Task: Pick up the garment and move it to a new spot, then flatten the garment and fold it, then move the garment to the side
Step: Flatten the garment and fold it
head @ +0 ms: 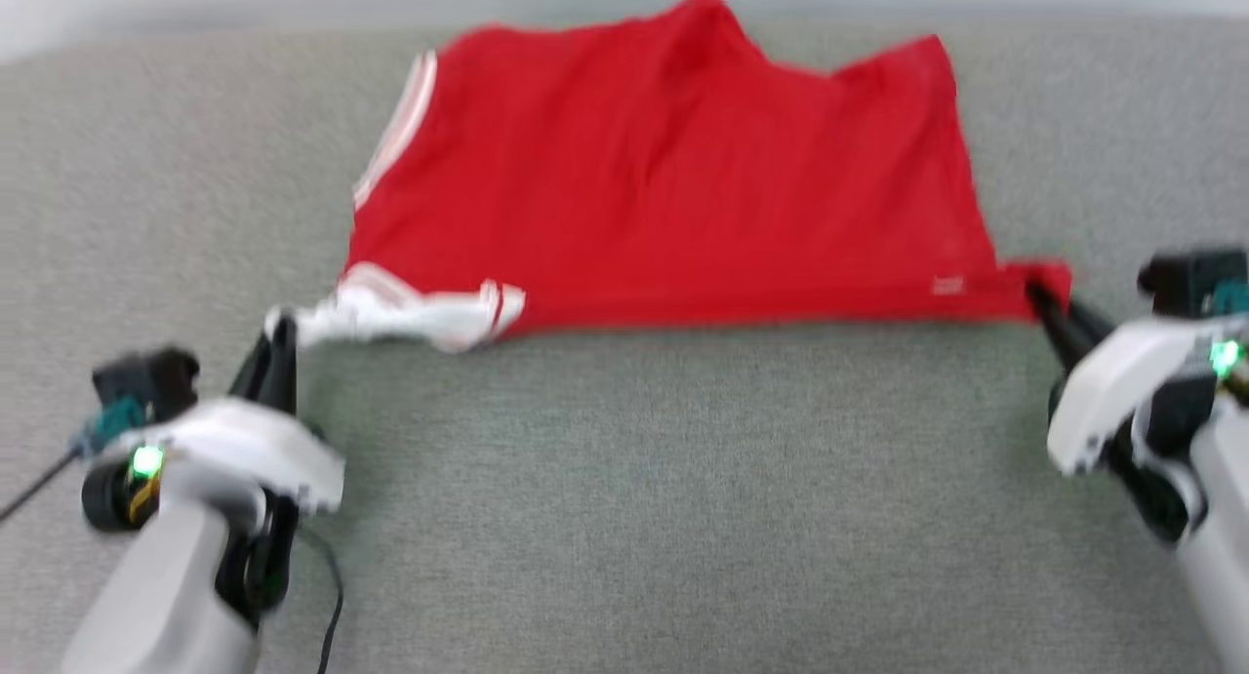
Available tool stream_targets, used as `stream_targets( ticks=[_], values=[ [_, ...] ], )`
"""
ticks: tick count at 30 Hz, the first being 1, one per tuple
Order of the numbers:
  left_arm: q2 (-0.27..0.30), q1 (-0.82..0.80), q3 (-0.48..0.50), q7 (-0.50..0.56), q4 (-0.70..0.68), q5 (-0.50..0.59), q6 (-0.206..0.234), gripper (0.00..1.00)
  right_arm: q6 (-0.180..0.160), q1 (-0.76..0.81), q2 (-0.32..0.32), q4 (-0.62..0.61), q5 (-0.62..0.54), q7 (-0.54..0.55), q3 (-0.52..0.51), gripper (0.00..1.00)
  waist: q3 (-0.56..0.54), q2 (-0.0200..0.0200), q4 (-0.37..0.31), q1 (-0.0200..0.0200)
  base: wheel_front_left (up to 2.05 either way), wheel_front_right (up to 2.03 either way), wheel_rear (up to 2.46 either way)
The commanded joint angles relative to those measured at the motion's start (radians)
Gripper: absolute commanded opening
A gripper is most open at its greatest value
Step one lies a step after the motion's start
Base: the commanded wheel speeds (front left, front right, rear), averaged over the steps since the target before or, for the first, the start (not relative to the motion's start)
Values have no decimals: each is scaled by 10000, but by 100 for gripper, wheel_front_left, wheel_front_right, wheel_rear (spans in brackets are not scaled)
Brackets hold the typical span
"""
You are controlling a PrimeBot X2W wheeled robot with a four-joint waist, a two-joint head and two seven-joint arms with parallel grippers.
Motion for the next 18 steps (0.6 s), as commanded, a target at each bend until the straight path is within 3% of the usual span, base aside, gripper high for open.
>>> stream_targets(
  ticks=[1, 3, 4, 7, 18],
  values=[
    [369, 413, 215, 65, -136, -85, 284, 0, -60, 386, -238, -45, -32, 46, -217, 0, -619, -1, 99, 1, 0, 0, 0],
    [602, 1724, 344, 416, -1248, -263, 786, 0, -91, 1514, -138, -649, -168, 348, -554, 0, -1141, -1, 48, 1, 0, 0, 0],
    [602, 1724, 344, 416, -1248, -263, 786, 0, -91, 1514, -138, -649, -168, 348, -554, 0, -1141, -1, 48, 1, 0, 0, 0],
    [804, 2959, 547, 750, -2461, -497, 1370, 0, -92, 2638, -47, -1401, -321, 732, -1024, 0, -1543, -1, 19, 1, 0, 0, 0],
    [1439, 6531, 1193, 1736, -5841, -1143, 2989, 0, -94, 6355, 902, -4402, -987, 3358, -2911, 0, -2487, -1, -160, 1, 0, 0, 0]
  ],
)
